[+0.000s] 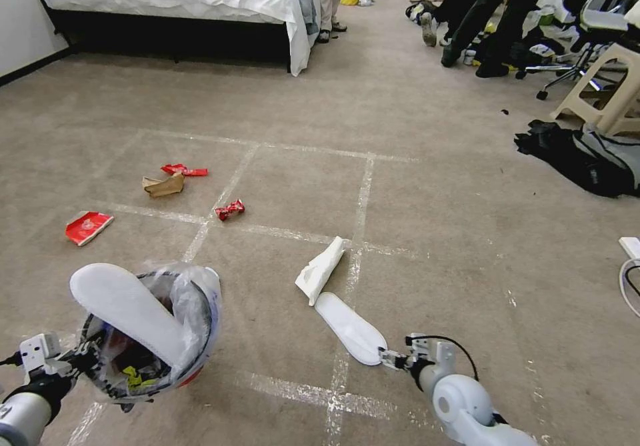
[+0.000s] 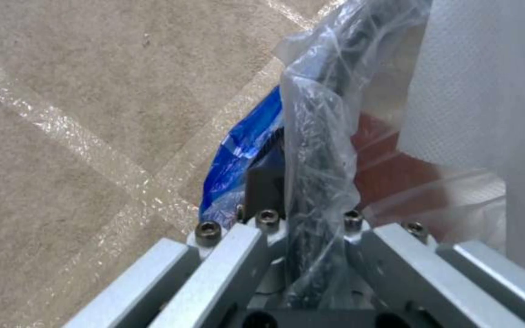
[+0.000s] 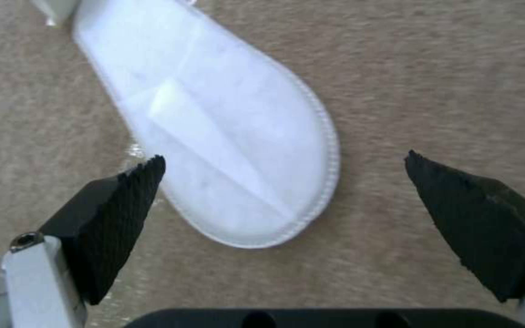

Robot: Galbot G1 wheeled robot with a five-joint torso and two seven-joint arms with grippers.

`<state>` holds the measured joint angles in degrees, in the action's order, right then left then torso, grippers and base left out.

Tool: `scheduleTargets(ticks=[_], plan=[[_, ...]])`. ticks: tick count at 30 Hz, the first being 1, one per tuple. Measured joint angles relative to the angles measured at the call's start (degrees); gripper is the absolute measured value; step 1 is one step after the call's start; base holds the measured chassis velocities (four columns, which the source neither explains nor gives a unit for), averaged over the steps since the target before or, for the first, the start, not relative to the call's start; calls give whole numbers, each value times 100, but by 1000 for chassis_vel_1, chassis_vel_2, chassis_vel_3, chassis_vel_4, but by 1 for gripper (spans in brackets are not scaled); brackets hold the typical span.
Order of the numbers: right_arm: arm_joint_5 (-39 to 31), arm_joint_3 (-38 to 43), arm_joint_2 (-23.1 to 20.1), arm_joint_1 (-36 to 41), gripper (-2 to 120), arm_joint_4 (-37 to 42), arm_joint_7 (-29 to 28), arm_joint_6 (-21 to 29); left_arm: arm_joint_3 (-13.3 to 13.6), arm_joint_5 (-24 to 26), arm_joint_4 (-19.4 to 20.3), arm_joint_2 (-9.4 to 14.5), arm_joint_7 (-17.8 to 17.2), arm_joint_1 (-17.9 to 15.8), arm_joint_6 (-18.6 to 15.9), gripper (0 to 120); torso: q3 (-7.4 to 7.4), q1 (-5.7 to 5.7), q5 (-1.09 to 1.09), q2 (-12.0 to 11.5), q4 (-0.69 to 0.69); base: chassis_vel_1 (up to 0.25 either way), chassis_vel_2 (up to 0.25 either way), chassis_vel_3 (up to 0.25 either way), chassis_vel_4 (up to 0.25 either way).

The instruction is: Pick up the trash bin and place the garbage on the floor into it.

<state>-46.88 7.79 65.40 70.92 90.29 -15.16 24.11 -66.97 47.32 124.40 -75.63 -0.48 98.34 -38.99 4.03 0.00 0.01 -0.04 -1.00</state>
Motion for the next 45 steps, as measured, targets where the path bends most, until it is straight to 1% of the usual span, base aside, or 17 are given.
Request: scheduleTargets(ticks=[12, 25, 37, 45], plan=[[105, -18, 129, -64, 100, -215, -38, -5, 1, 1, -31, 6, -2, -9, 0, 1, 0, 0, -1, 0, -2, 0, 0, 0, 0], [227, -68, 454, -295, 100, -612, 30, -52, 1, 15, -30, 33, -26, -15, 1, 1, 0, 0, 0, 0, 0, 0, 0, 0, 0], [287, -45, 467, -338, 100, -757, -5, -46, 22, 19, -41, 17, -39, -48, 1, 1, 0, 0, 0, 0, -1, 0, 0, 0, 0], [406, -61, 600, -450, 100, -987, 153, -155, 23, 16, -47, 29, -51, -52, -2, 1, 0, 0, 0, 0, -1, 0, 0, 0, 0]])
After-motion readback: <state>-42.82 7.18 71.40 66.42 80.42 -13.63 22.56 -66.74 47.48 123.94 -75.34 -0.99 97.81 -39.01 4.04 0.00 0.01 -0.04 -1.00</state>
